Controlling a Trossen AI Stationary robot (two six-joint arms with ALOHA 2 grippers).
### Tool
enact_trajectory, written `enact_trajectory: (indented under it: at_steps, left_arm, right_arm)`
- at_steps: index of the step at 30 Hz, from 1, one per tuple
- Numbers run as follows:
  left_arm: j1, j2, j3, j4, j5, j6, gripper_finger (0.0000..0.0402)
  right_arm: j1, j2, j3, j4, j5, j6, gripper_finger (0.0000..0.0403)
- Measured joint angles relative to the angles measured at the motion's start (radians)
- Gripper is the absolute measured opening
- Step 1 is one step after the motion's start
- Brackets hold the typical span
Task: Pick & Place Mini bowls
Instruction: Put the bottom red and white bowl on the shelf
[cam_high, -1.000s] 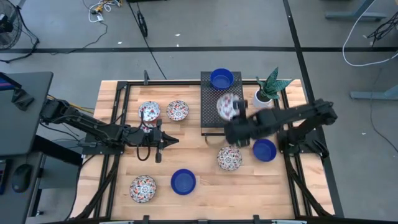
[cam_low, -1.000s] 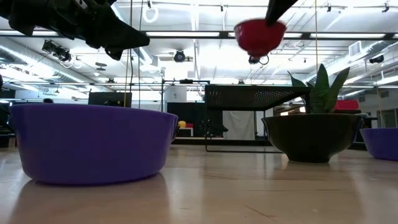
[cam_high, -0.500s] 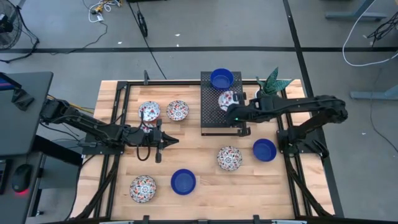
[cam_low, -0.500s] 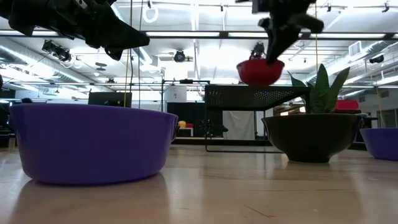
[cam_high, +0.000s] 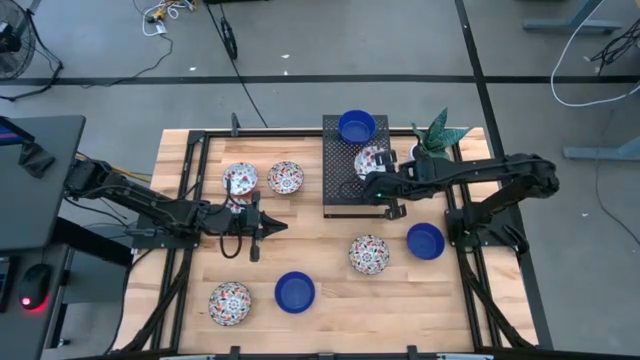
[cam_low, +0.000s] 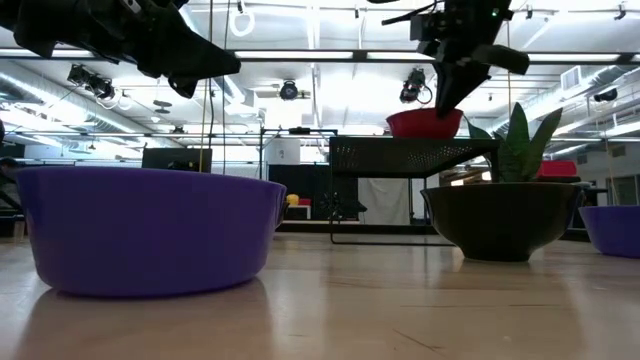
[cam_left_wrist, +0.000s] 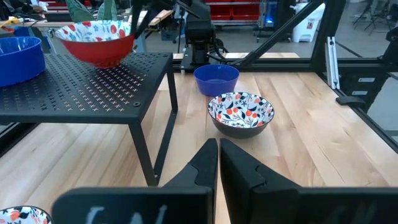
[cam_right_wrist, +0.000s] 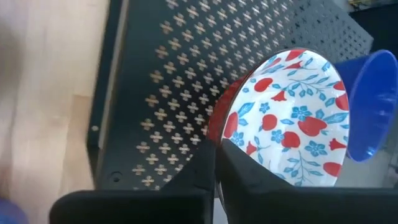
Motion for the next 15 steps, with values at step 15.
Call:
enact_trajectory:
  at_steps: [15]
  left_arm:
    - [0.0,0.0,0.0,0.0,0.0,0.001,0.0019]
  right_arm:
    - [-0.072,0.0,0.0,0.019,0.003,0.031,0.0021]
